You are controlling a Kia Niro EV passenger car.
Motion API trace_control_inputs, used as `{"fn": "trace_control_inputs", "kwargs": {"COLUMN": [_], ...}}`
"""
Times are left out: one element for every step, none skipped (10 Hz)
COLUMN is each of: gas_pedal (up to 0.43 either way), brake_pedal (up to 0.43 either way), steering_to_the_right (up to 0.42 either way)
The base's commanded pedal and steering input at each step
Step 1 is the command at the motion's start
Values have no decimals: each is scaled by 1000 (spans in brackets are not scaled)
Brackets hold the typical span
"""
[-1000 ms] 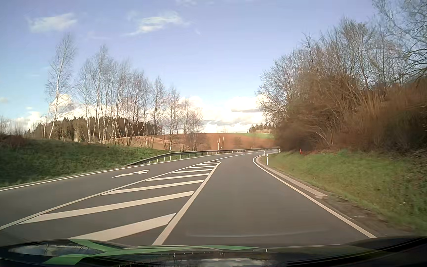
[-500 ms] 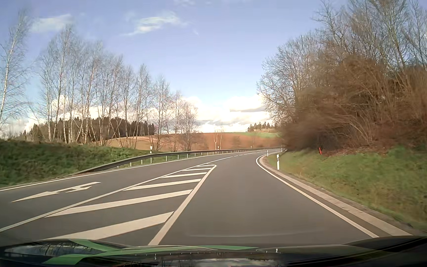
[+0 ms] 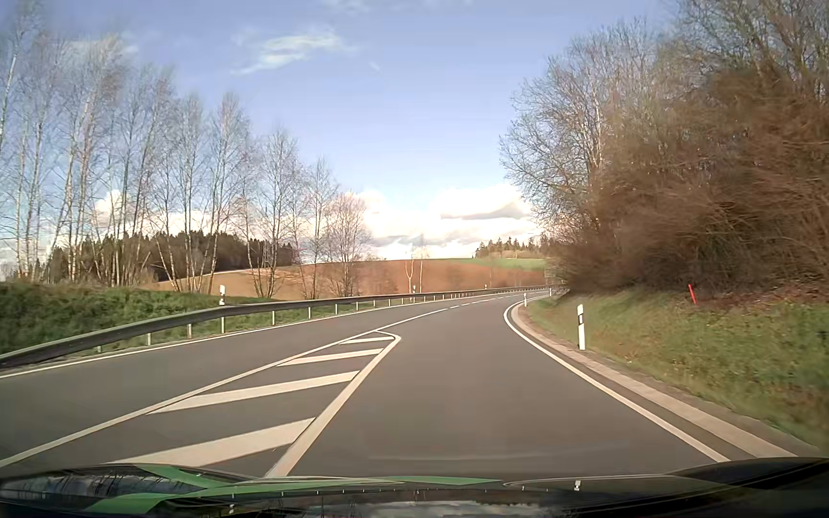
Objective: Follow the waypoints while adhering to traffic rules and regulations
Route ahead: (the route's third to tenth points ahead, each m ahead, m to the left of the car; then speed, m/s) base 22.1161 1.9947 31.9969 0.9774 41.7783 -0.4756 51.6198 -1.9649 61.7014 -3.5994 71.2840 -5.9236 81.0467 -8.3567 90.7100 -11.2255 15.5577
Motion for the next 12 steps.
{"fn": "trace_control_inputs", "kwargs": {"gas_pedal": [228,228,228,228,228,228,228,228,228,228,228,228], "brake_pedal": [0,0,0,0,0,0,0,0,0,0,0,0], "steering_to_the_right": [9,9,11,14,17,17,16,14,13,13,13,15]}}
